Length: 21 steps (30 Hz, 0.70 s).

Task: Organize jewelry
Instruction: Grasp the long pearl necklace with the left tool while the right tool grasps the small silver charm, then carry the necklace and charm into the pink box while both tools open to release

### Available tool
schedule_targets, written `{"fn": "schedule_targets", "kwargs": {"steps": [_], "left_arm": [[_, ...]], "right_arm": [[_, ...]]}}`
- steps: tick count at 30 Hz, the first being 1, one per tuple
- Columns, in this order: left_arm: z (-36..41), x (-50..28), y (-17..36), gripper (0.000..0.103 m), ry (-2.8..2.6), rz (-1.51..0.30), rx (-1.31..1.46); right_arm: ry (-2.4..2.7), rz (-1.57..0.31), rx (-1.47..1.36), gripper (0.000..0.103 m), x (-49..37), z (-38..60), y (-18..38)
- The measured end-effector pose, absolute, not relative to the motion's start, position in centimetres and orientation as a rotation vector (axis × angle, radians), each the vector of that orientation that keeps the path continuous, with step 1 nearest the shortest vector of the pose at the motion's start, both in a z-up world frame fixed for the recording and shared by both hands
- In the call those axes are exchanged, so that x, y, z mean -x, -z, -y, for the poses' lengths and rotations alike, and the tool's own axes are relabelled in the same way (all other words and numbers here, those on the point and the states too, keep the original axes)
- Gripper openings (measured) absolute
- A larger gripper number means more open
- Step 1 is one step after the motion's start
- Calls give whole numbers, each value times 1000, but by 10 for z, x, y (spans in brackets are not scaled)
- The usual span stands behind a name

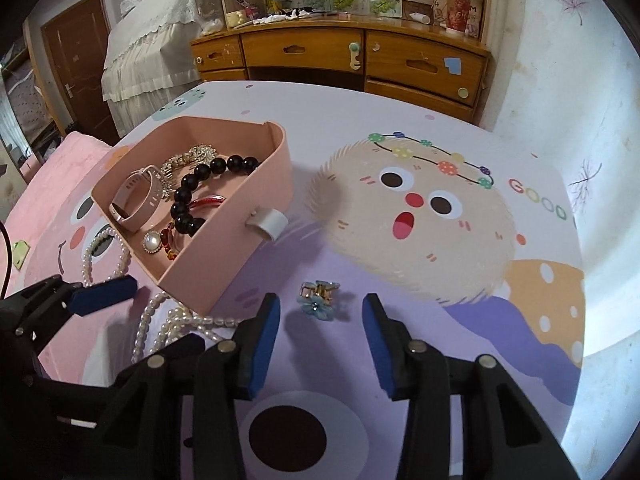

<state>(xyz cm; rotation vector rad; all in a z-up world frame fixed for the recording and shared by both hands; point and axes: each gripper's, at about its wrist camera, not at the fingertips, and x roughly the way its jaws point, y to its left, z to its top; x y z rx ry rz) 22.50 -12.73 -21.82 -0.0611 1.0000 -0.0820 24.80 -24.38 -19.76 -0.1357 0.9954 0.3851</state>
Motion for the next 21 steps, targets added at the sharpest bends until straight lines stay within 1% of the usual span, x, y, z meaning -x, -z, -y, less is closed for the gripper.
{"fn": "schedule_targets", "kwargs": {"steps": [2, 5, 7, 8, 9, 10, 11, 12, 14, 15, 21], "left_arm": [[129, -225, 219, 55, 72, -995, 25], [132, -223, 219, 42, 88, -982, -10], [133, -220, 218, 28, 97, -980, -20], [134, -219, 217, 24, 105, -980, -23], [134, -218, 217, 18, 112, -981, -24], [134, -218, 217, 15, 115, -984, -23], [133, -217, 216, 13, 117, -987, -17], [131, -217, 217, 11, 120, -989, -10], [130, -217, 216, 9, 125, -991, 0], [128, -217, 216, 7, 132, -992, 2], [123, -213, 214, 7, 169, -1002, 41]], "right_arm": [[-397, -1002, 137, 43, -250, 243, 200], [-401, -994, 128, 43, -251, 243, 200], [-404, -994, 115, 43, -252, 243, 200], [-404, -994, 113, 43, -252, 243, 201], [-403, -993, 114, 43, -252, 242, 200], [-403, -993, 115, 43, -252, 242, 200], [-404, -992, 116, 41, -252, 242, 200], [-407, -992, 113, 35, -253, 242, 200], [-402, -994, 109, 28, -254, 242, 200], [-402, -995, 105, 21, -254, 243, 201], [-412, -999, 121, 20, -253, 239, 200]]}}
